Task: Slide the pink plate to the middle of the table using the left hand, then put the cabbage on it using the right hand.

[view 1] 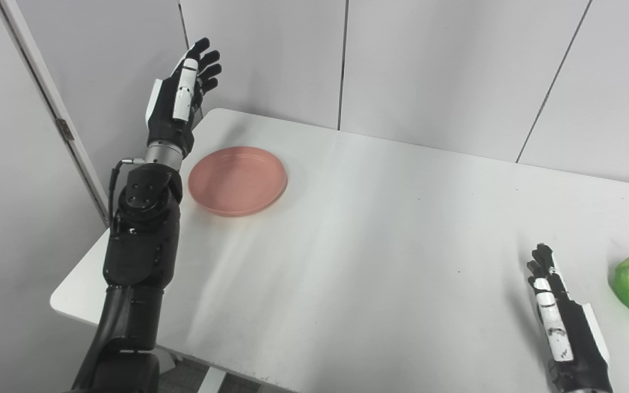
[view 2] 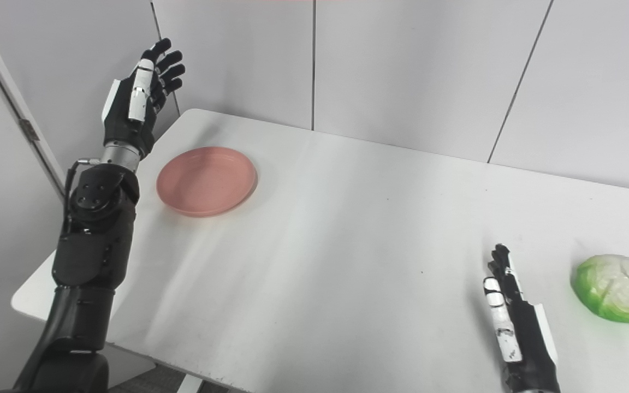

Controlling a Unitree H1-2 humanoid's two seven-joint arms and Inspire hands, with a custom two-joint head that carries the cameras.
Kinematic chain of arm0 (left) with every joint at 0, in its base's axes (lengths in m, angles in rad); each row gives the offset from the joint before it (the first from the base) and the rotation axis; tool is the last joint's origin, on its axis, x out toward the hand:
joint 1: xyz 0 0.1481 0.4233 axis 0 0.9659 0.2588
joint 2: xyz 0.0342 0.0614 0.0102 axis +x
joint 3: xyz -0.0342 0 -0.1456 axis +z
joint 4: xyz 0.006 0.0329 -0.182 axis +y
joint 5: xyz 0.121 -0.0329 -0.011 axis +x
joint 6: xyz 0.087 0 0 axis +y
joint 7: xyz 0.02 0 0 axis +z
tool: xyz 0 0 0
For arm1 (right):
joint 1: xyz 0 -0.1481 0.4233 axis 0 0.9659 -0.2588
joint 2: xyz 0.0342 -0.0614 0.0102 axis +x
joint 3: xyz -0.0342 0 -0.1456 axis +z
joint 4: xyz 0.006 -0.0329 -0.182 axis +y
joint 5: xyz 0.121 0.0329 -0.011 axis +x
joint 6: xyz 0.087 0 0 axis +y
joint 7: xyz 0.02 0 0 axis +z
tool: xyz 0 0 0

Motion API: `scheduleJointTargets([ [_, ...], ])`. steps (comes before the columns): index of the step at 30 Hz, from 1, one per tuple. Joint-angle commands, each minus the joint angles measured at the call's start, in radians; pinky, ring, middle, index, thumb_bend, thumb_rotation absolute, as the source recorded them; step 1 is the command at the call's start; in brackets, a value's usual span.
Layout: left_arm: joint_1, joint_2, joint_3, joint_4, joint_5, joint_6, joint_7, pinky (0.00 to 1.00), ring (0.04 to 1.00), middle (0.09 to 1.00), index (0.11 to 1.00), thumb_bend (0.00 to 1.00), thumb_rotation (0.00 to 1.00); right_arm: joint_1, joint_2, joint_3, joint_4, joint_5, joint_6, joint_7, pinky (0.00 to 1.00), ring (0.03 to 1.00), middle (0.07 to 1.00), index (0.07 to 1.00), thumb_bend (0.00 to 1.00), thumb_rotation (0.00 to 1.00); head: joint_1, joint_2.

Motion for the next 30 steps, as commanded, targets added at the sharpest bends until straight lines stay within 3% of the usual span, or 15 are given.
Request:
scheduleJointTargets([
  [1, -0.042, 0.036, 0.02, 0.002, -0.02, -0.028, 0.009, 0.87, 0.879, 0.881, 0.871, 0.43, 1.0, 0.007, 0.008, 0.002, 0.019, 0.003, -0.029, -0.006, 1.0, 1.0, 1.0, 1.0, 0.19, 1.0, 0.003, 0.001],
  [15, -0.053, 0.056, 0.07, 0.18, -0.066, -0.073, 0.01, 0.9, 0.902, 0.904, 0.893, 0.42, 1.0, 0.01, 0.004, -0.001, 0.012, 0.009, -0.023, 0.0, 1.0, 1.0, 1.0, 1.0, 0.17, 1.0, 0.008, 0.003],
  [30, -0.055, 0.081, 0.071, 0.368, -0.07, -0.154, 0.018, 0.9, 0.894, 0.894, 0.883, 0.43, 1.0, 0.011, 0.003, 0.0, 0.006, 0.0, -0.025, -0.005, 1.0, 1.0, 1.0, 1.0, 0.17, 1.0, 0.006, 0.012],
])
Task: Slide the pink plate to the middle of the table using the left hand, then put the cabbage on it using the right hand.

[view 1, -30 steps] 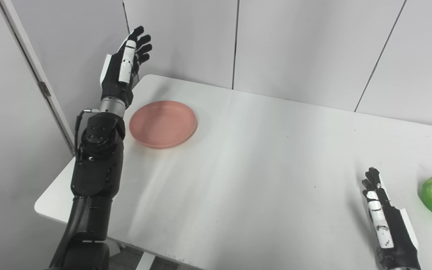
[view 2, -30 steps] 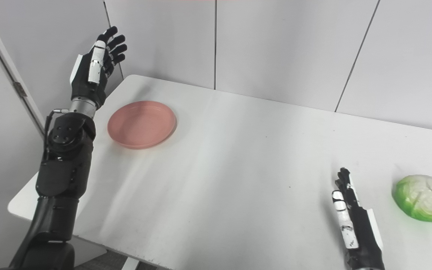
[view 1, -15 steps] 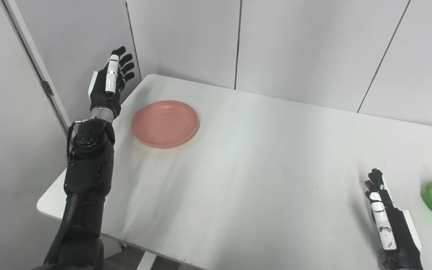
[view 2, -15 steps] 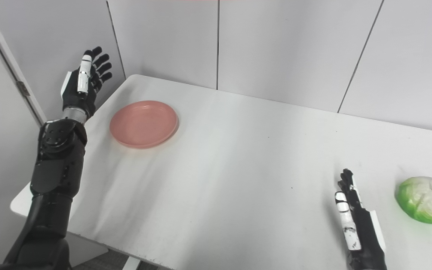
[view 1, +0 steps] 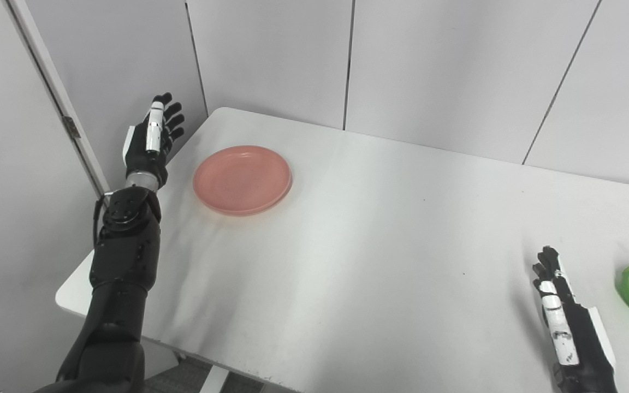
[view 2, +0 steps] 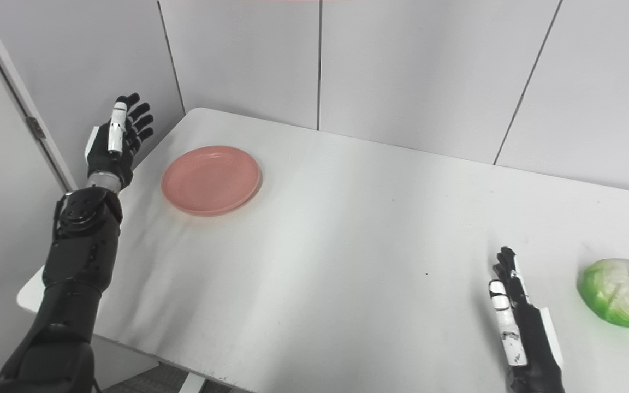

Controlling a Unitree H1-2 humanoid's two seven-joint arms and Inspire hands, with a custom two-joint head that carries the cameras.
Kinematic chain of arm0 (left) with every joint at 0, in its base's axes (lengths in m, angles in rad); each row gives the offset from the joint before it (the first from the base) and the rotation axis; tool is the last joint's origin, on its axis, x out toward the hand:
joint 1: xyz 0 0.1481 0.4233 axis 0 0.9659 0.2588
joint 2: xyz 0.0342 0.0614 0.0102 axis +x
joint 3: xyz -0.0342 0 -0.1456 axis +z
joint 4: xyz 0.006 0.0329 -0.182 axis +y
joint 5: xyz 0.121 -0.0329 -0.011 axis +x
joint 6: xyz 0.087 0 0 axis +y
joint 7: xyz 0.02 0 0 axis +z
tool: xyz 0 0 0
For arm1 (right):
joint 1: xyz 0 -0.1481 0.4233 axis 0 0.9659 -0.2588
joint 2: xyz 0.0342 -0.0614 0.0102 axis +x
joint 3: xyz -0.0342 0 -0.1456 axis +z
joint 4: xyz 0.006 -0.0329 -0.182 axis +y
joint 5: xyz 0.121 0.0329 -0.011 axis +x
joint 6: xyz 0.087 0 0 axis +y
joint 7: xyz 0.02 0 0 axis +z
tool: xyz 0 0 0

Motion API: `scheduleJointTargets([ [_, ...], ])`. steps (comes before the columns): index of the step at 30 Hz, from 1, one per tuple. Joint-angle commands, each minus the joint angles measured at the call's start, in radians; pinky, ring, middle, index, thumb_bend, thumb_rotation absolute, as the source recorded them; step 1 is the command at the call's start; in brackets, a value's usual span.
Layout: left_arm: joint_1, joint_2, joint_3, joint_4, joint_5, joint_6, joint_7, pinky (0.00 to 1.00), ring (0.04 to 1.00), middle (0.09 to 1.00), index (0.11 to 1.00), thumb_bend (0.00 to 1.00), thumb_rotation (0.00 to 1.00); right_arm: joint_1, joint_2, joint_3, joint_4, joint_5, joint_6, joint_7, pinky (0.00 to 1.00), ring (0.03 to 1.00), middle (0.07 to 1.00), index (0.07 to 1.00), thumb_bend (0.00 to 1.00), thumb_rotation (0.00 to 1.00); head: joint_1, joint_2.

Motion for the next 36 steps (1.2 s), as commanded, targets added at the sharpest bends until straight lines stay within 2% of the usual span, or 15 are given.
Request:
scheduleJointTargets([
  [1, -0.053, 0.042, 0.006, 0.001, -0.008, -0.05, 0.006, 0.9, 0.895, 0.895, 0.884, 0.42, 1.0, 0.007, 0.006, 0.001, 0.016, 0.001, -0.024, -0.007, 1.0, 1.0, 1.0, 1.0, 0.17, 1.0, 0.0, 0.001],
  [8, -0.07, 0.048, 0.004, 0.096, 0.008, -0.058, 0.051, 0.88, 0.878, 0.877, 0.873, 0.41, 1.0, 0.008, 0.006, 0.004, 0.012, -0.004, -0.023, -0.008, 1.0, 1.0, 1.0, 1.0, 0.17, 1.0, -0.002, 0.007],
  [13, -0.07, 0.042, -0.003, 0.131, -0.001, -0.069, 0.046, 0.88, 0.872, 0.871, 0.867, 0.41, 1.0, 0.008, 0.005, 0.004, 0.01, -0.003, -0.023, -0.005, 1.0, 1.0, 1.0, 1.0, 0.17, 1.0, -0.002, 0.013],
  [27, -0.062, 0.004, -0.046, 0.161, -0.007, -0.071, 0.036, 0.88, 0.87, 0.867, 0.867, 0.42, 1.0, 0.01, 0.005, 0.005, -0.003, -0.008, -0.012, -0.002, 1.0, 1.0, 1.0, 1.0, 0.17, 1.0, -0.01, 0.028],
  [36, -0.035, -0.057, -0.076, 0.118, -0.029, -0.051, 0.017, 0.87, 0.877, 0.873, 0.869, 0.41, 1.0, 0.013, 0.013, 0.005, -0.017, -0.01, -0.002, -0.005, 1.0, 1.0, 1.0, 1.0, 0.18, 1.0, -0.016, 0.036],
])
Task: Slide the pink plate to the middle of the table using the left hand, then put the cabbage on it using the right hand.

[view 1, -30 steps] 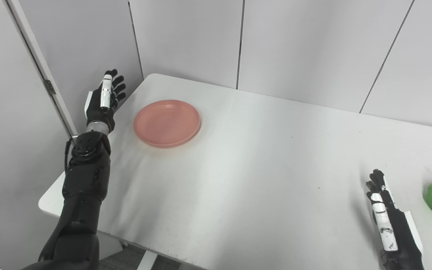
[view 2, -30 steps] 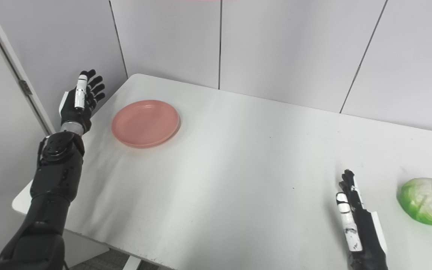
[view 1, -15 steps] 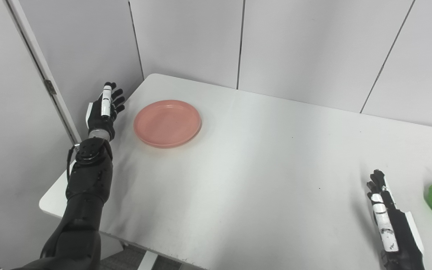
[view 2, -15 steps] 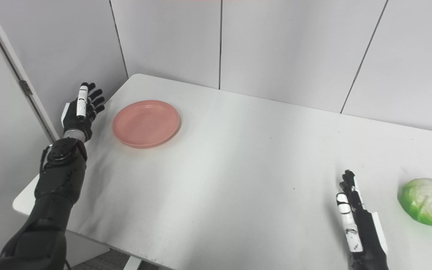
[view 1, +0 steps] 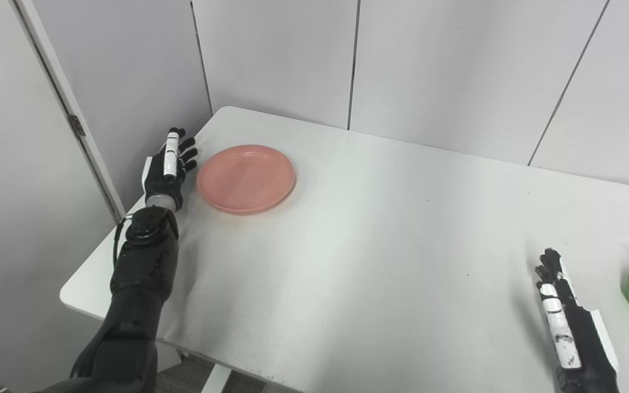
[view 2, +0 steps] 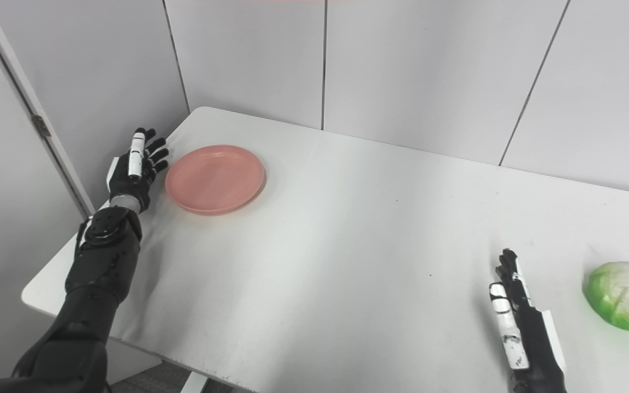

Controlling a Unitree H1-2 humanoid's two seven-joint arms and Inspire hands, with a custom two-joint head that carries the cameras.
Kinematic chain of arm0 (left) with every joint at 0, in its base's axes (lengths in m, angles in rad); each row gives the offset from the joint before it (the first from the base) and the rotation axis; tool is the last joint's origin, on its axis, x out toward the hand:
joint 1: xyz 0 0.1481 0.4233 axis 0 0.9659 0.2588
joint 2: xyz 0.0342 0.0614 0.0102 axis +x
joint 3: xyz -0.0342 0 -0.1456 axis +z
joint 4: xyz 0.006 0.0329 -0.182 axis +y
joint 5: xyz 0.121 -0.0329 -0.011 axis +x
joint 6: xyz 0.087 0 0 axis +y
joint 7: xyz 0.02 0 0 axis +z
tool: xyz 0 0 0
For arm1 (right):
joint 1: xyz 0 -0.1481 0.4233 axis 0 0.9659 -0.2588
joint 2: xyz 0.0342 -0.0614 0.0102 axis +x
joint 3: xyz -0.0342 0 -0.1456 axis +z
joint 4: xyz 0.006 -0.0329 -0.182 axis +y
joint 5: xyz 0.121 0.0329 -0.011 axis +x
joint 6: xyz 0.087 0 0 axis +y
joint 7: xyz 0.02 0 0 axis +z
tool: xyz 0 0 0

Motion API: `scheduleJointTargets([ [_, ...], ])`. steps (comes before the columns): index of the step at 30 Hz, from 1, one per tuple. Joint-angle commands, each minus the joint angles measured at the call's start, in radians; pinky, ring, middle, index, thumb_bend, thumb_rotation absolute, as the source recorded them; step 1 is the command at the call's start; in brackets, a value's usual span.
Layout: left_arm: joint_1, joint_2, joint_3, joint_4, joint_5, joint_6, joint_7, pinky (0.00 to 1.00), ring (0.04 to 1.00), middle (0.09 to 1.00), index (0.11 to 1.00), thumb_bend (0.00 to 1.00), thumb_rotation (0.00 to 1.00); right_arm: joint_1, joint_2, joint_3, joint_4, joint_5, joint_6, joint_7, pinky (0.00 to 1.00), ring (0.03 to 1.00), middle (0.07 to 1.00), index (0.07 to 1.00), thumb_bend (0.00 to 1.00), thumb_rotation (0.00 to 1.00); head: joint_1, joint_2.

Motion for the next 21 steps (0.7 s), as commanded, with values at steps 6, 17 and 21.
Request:
scheduleJointTargets([
  [6, -0.008, -0.036, -0.034, -0.063, -0.017, 0.012, -0.033, 0.9, 0.885, 0.88, 0.87, 0.42, 1.0, 0.0, 0.015, 0.005, 0.01, 0.019, -0.017, 0.001, 1.0, 1.0, 1.0, 1.0, 0.2, 1.0, -0.004, 0.002],
  [17, 0.028, -0.088, -0.101, -0.154, -0.034, 0.059, -0.079, 0.9, 0.891, 0.885, 0.871, 0.43, 1.0, -0.001, 0.022, 0.01, 0.01, 0.019, -0.009, -0.002, 1.0, 1.0, 1.0, 1.0, 0.2, 1.0, -0.034, 0.017],
  [21, 0.046, -0.115, -0.118, -0.191, -0.04, 0.078, -0.09, 0.89, 0.882, 0.885, 0.867, 0.42, 1.0, -0.002, 0.026, 0.01, 0.012, 0.021, -0.008, -0.004, 1.0, 1.0, 1.0, 1.0, 0.22, 1.0, -0.044, 0.021],
])
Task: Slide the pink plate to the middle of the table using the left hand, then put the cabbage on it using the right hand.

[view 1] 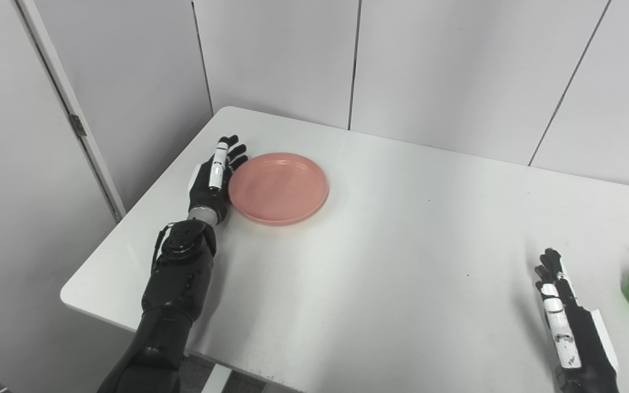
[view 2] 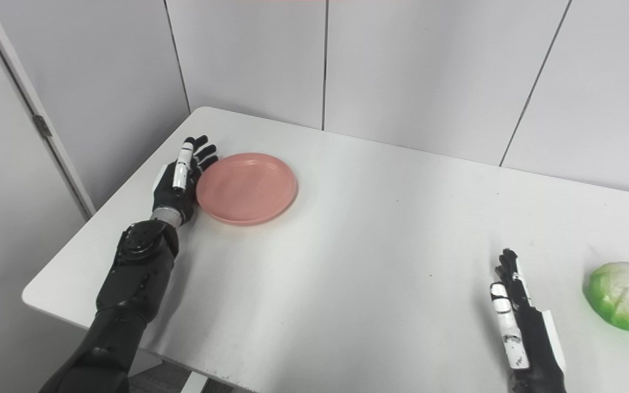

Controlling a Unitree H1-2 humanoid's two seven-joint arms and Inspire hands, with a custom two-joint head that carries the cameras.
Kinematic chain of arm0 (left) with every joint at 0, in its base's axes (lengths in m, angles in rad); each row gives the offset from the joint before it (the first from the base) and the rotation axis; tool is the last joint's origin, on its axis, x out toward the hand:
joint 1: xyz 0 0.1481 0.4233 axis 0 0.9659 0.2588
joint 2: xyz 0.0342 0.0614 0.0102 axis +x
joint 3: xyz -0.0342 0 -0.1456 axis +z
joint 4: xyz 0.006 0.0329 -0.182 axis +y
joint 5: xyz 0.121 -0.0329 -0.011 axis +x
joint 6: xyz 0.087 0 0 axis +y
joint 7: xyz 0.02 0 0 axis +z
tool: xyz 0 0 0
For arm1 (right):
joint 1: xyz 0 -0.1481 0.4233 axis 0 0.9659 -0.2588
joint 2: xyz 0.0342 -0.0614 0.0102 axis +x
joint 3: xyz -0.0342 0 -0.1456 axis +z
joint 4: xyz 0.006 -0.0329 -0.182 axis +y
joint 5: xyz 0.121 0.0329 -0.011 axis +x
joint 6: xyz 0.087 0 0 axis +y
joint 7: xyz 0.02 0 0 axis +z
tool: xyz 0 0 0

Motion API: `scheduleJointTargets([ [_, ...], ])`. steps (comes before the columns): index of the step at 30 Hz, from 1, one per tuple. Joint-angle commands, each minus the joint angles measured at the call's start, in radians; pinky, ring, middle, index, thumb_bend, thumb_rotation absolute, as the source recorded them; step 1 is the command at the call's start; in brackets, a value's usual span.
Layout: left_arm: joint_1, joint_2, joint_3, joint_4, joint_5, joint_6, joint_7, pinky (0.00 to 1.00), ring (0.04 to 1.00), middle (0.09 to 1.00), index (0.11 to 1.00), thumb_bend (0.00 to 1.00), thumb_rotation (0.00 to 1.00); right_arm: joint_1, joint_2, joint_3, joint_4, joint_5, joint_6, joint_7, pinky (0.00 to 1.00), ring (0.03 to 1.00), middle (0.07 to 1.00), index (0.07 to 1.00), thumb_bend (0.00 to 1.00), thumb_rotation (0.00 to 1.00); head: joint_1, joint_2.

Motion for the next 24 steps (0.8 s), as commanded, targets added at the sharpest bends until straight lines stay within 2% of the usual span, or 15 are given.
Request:
scheduleJointTargets([
  [1, -0.008, -0.011, -0.022, -0.038, -0.01, 0.03, -0.032, 0.89, 0.881, 0.885, 0.868, 0.42, 1.0, 0.0, 0.024, 0.009, 0.008, 0.007, -0.004, -0.007, 1.0, 1.0, 1.0, 1.0, 0.22, 1.0, -0.004, 0.003],
  [9, 0.012, -0.045, -0.055, -0.088, -0.03, 0.068, -0.061, 0.9, 0.894, 0.892, 0.876, 0.42, 1.0, 0.0, 0.029, 0.013, 0.008, -0.011, -0.015, -0.012, 1.0, 1.0, 1.0, 1.0, 0.25, 1.0, -0.036, 0.019],
  [17, 0.026, -0.1, -0.073, -0.149, -0.077, 0.127, -0.096, 0.89, 0.895, 0.897, 0.887, 0.41, 1.0, 0.0, 0.042, 0.023, 0.015, -0.036, -0.013, -0.022, 1.0, 1.0, 1.0, 1.0, 0.29, 1.0, -0.119, 0.039],
  [24, 0.037, -0.147, -0.126, -0.22, -0.071, 0.186, -0.105, 0.89, 0.885, 0.89, 0.884, 0.4, 1.0, 0.005, 0.062, 0.031, 0.002, -0.069, 0.001, -0.039, 1.0, 1.0, 1.0, 1.0, 0.3, 1.0, -0.176, 0.053],
])
